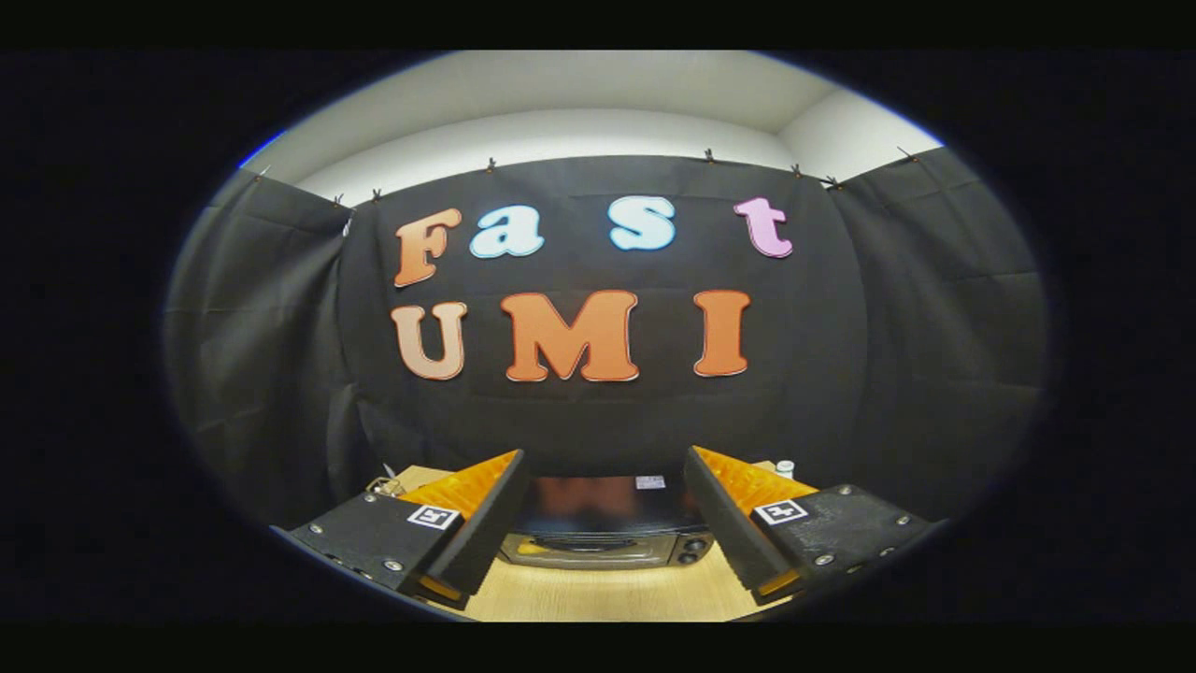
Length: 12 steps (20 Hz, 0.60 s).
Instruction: Open the toaster oven, put the food inside, and close the toaster oven door.
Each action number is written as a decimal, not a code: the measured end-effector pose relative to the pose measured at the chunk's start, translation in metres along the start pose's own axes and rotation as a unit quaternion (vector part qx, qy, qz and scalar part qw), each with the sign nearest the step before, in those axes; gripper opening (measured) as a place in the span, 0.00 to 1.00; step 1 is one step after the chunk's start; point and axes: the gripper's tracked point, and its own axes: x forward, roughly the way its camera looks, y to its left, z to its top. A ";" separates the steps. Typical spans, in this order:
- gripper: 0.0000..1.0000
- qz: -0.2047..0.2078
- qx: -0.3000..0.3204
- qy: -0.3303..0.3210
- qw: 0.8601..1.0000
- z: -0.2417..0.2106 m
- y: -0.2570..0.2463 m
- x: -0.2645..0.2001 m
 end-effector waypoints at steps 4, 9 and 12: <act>0.99 0.002 0.001 -0.002 1.000 0.001 0.001 -0.001; 0.99 0.003 0.000 -0.004 1.000 0.001 0.000 -0.002; 0.99 0.004 -0.001 -0.004 1.000 0.000 0.000 -0.002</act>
